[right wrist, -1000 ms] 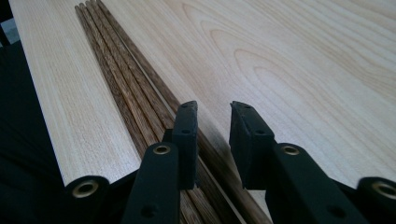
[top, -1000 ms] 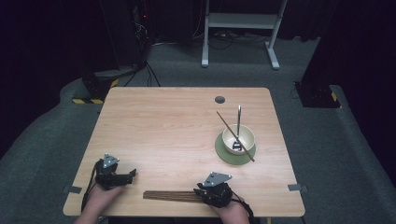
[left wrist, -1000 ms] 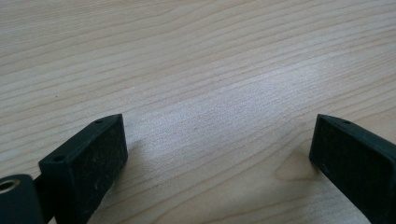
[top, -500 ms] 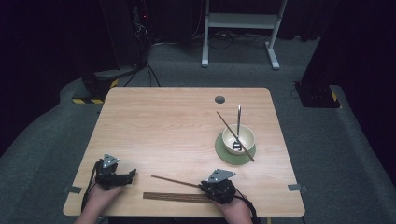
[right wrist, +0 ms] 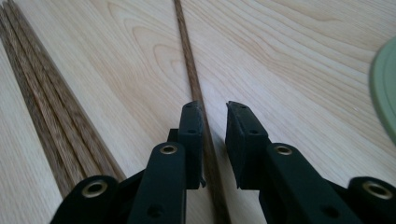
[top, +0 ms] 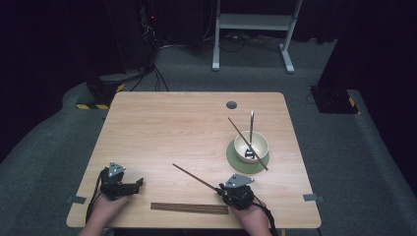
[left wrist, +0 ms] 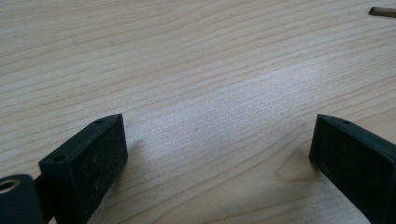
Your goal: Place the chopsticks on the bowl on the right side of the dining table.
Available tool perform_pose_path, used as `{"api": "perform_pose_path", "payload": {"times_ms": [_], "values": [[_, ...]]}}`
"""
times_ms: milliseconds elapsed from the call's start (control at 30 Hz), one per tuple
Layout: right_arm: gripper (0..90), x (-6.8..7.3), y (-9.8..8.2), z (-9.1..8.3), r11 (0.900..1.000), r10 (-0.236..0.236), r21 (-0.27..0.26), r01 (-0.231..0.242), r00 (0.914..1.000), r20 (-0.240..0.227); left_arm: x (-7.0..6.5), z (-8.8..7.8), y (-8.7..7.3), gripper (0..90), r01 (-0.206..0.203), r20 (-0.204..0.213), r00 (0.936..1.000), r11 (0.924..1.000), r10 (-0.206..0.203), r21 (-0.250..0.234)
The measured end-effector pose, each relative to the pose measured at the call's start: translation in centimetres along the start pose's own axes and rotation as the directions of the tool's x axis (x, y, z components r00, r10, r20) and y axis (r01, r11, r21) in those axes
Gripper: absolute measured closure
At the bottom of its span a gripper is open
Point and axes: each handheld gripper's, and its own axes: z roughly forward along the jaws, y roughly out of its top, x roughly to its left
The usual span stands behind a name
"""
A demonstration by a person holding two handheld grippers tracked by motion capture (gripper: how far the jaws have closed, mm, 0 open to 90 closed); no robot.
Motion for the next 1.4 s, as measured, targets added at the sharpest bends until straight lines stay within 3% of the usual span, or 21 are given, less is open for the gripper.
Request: {"api": "perform_pose_path", "payload": {"times_ms": [433, 767, 1100, 1400], "values": [[83.7, 0.1, -0.5, -0.2, 0.999, -0.044, 0.016, 0.044, 0.9990, 0.003, 0.0, 0.0, 0.0, 4.2, 0.000, 0.001, 1.0000, 1.0000, 0.000, 0.000], [83.9, 0.3, 0.6, -2.1, 0.995, -0.059, -0.076, 0.062, 0.9975, 0.038, 0.1, 0.0, 0.1, 4.2, -0.007, 0.004, 1.0000, 1.0000, 0.007, 0.000], [83.9, -0.8, 1.4, -4.0, 0.988, -0.012, -0.150, 0.025, 0.9958, 0.091, 0.0, 0.0, 0.0, 4.4, -0.004, 0.003, 1.0000, 1.0000, 0.004, -0.001], [83.9, -2.9, 2.0, -6.0, 0.979, 0.038, -0.203, -0.003, 0.9845, 0.171, 0.0, 0.0, 0.0, 4.6, -0.004, 0.005, 1.0000, 1.0000, 0.004, -0.001]]}}
